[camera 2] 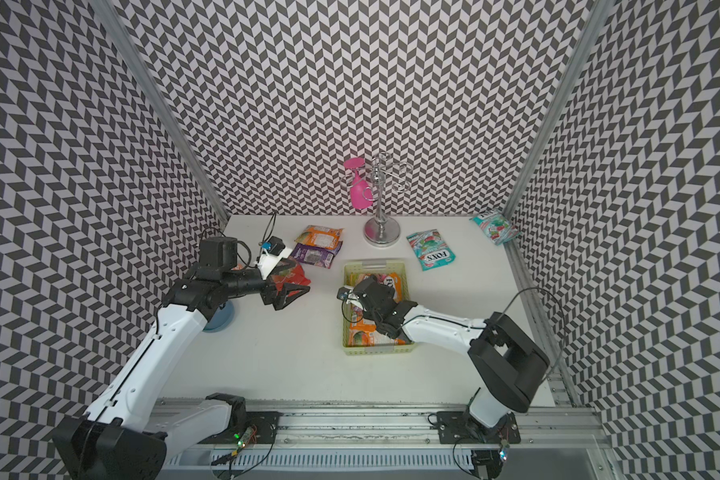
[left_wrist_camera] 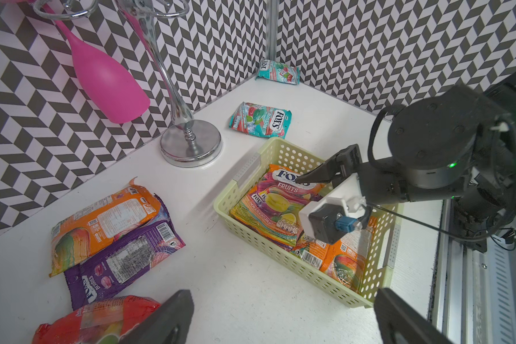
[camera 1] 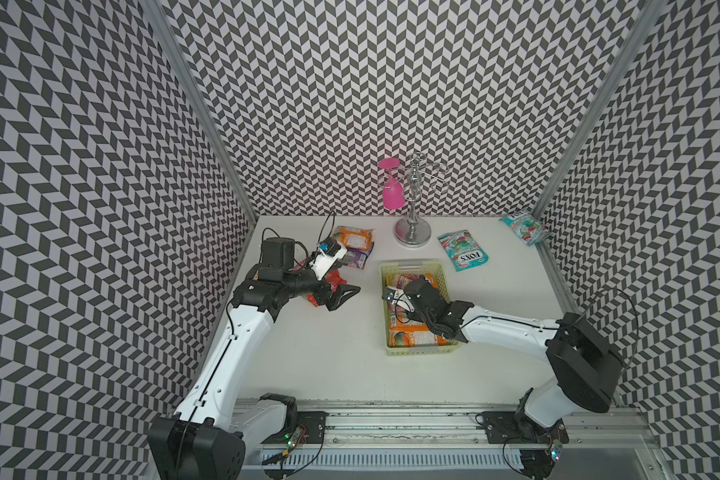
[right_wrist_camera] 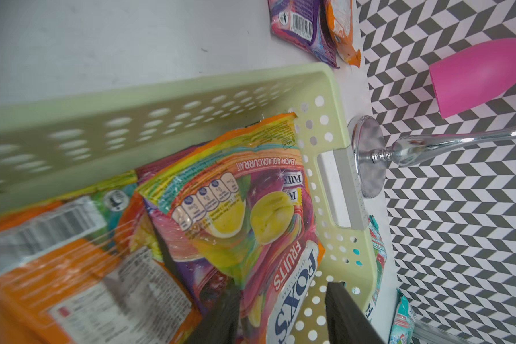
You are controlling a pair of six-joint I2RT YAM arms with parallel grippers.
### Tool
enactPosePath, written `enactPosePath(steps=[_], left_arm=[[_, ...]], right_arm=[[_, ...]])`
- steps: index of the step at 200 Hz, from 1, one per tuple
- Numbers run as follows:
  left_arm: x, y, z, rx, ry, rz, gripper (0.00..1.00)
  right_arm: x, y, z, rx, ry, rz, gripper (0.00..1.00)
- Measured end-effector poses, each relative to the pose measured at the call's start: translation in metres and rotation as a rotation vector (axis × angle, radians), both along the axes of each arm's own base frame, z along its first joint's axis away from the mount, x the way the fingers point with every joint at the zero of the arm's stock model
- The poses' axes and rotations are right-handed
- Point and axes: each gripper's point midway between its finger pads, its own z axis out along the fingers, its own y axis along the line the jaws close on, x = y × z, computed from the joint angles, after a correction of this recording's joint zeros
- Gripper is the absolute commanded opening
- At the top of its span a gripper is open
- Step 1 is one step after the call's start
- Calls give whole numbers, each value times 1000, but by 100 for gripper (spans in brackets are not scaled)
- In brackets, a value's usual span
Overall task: Put the candies in the basket
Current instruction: Place the candy in the basket.
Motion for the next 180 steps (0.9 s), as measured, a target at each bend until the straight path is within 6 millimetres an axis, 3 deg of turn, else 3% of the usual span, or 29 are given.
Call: enactPosePath(steps=[34, 65, 95, 122, 153, 180], left_arm=[[0, 1, 0, 0, 0, 3, 99], [1, 1, 0, -1, 0, 5, 99], [1, 2, 0, -1, 0, 7, 99], [2, 2, 1, -1, -2, 9, 99], [2, 2, 1, -2, -4, 9, 99], [2, 2, 1, -2, -6, 9, 99]], right_arm=[[-3, -3, 23, 132, 50, -4, 52], [16, -5, 48, 298, 80, -79, 49], [37, 0, 56, 463, 158, -189, 41], [48, 7, 35, 593, 287, -311, 40], [41, 6, -6, 634, 432, -436, 39], [33, 3, -25, 655, 503, -498, 37]])
